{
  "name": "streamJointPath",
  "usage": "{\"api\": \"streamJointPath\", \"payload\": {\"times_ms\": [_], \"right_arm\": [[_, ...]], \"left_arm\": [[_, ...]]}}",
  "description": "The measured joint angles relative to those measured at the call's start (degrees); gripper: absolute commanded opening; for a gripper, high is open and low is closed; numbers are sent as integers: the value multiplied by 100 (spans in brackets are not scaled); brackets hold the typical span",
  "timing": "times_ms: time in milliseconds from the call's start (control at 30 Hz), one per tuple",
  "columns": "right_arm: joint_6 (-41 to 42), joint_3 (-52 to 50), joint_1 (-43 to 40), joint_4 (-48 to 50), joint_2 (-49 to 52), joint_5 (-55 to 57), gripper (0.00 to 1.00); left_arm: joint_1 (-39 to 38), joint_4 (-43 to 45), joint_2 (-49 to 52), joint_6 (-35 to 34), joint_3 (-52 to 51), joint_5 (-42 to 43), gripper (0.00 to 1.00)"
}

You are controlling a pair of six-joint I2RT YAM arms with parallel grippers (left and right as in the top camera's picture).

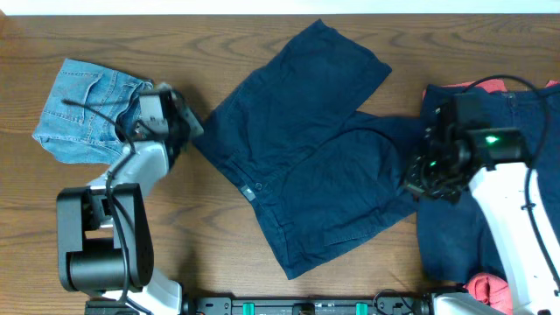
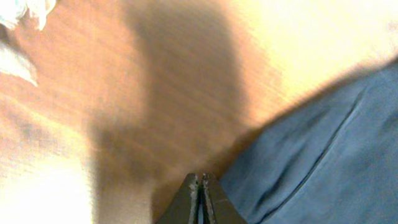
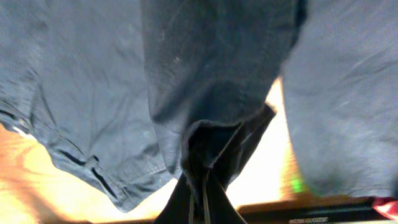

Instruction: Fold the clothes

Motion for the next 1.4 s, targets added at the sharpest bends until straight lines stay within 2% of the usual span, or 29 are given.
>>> {"api": "streamJointPath", "payload": {"times_ms": [200,300,400,500,633,767,967,1133,1267,1400], "right_arm": [[280,-518,184,511,2,584,1],[308,-522,120,929,2,1110,1],[297,-522,-52,1410,2,1497,1],[278,-527,-326,1899,2,1794,1],[111,-527,-684,2505,2,1810,5],[-249,-527,-704,2736,2,1290,10],[-994,-527,-656,2752,2,232,11],[-1220,-527,-422,2706,2,-188,11],[-1228,-527,-140,2643,2,-345,11],[-1222,-527,138,2592,2,-372,7]], "left_arm": [[4,-1510,13,442,1176,632,6],[-9,-2282,-13,592,1294,953,6],[-63,-2686,-13,774,1231,1088,6],[-223,-2568,-11,911,1021,1147,6],[-525,-1967,79,1032,619,1174,6],[-719,-1471,555,1029,509,1128,6],[-649,-728,1102,656,721,1174,6],[-494,-197,1565,448,1198,1233,6],[-273,-286,1888,431,1773,1078,6],[-131,-1067,2118,566,2588,826,6]]}}
